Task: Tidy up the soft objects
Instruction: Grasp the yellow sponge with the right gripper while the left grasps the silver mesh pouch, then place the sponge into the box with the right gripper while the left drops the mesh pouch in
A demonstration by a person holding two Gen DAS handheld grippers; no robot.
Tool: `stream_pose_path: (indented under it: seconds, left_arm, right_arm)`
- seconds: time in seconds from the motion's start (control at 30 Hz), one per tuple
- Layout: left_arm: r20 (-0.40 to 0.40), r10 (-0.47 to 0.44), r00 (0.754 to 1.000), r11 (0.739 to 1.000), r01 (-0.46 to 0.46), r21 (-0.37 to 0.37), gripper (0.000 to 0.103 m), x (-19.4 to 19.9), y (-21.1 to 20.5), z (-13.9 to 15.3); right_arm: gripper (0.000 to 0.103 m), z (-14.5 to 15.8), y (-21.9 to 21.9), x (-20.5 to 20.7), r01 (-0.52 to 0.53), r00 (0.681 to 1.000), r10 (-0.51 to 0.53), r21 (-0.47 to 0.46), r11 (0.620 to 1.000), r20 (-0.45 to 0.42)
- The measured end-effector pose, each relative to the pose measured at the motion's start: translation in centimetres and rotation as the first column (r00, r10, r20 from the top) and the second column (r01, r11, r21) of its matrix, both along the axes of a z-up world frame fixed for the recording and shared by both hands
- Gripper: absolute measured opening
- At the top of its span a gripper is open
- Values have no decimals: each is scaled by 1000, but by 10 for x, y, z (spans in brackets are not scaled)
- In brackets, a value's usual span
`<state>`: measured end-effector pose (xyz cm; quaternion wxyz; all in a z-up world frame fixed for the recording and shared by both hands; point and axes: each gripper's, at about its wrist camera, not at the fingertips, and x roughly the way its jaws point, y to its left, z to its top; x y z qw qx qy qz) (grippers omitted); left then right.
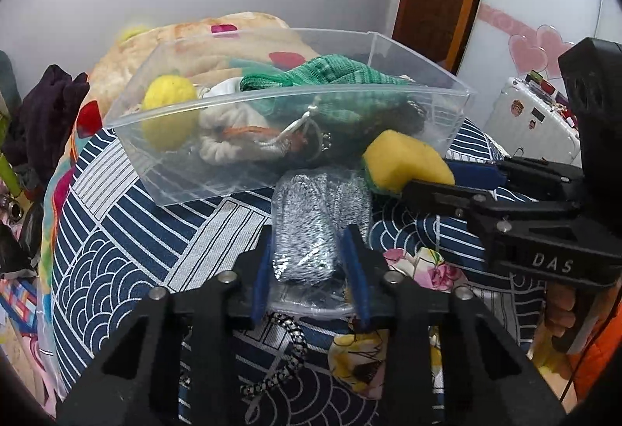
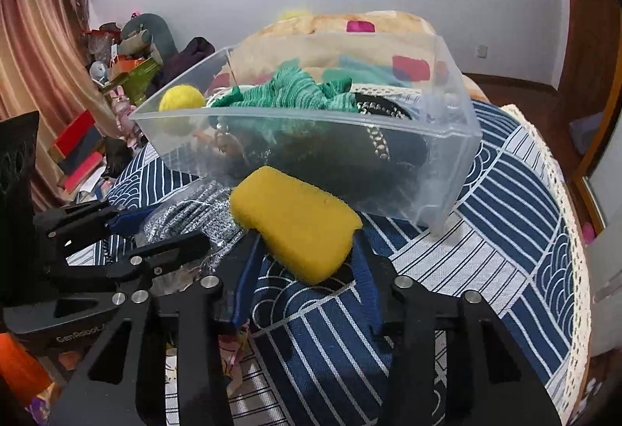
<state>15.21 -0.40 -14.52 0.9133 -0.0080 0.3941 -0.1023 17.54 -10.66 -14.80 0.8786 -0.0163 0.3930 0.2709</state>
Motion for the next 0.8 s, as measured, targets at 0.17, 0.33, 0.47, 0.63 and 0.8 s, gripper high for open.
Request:
stream_pose_path:
  seconds: [0.17, 0.33, 0.47, 0.63, 0.8]
  left_arm:
    - [19, 9, 1000, 1000, -9, -4, 28, -8, 4, 7]
    - [58, 23, 998, 999, -22, -28, 27, -18, 12, 23]
    - [114, 31, 993, 999, -26, -45, 26, -25, 17, 43]
    - [188, 44, 981, 997, -33, -64, 26, -31, 23, 71]
    - [244, 74, 967, 995, -54, -88, 26, -23, 27, 93]
  right_arm:
    - [39, 9, -6, -7, 5, 999, -5, 4, 1000, 36]
    - [39, 20, -11, -18, 11, 996, -10, -9, 1000, 85]
    - [39, 32, -13, -21, 23, 992, -22, -10, 1000, 128]
    - [39, 52, -16, -24, 37, 982, -39, 13, 999, 187]
    - [40, 68, -23, -20, 75, 967, -79, 28, 997, 240]
